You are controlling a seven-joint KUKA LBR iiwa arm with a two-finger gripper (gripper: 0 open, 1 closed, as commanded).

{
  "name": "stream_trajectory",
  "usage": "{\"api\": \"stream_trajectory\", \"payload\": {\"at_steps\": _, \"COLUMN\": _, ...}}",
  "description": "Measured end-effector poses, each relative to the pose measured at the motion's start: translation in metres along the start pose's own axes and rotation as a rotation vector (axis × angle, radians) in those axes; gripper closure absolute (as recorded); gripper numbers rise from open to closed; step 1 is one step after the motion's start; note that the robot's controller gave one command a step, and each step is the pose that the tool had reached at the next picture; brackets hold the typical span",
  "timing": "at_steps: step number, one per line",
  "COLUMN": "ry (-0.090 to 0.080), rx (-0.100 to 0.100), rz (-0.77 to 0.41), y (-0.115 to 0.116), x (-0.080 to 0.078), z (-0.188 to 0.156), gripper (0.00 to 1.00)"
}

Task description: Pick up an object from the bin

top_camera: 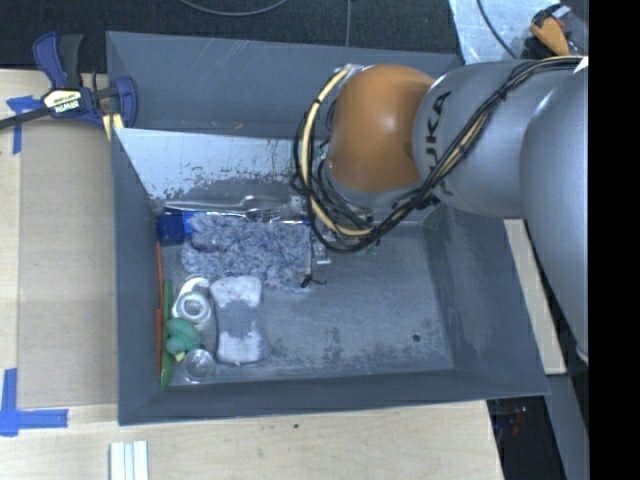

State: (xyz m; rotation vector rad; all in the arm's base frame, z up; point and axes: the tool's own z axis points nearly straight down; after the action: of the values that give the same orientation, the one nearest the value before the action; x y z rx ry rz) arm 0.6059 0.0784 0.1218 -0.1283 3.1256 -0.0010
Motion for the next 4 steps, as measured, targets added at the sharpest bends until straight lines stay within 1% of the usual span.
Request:
{"api": "stream_trajectory", "payload": {"at_steps": 1, "ry": 0.011, "rx": -0.001, "rz": 0.056, "y": -0.012, "x": 0.005, "z": 0.043, "gripper": 0.0}}
{"api": "stream_trajectory", "payload": {"at_steps": 2, "ry": 0.001, "rx": -0.001, "rz": 0.149, "y": -0.004, "x": -0.003, "z": 0.05, "gripper": 0.0}}
{"api": "stream_trajectory", "payload": {"at_steps": 3, "ry": 0.004, "rx": -0.001, "rz": 0.049, "y": 0.014, "x": 0.009, "z": 0.05, "gripper": 1.0}}
{"api": "stream_trajectory", "payload": {"at_steps": 4, "ry": 0.004, "rx": -0.001, "rz": 0.049, "y": 0.014, "x": 0.009, "z": 0.05, "gripper": 1.0}}
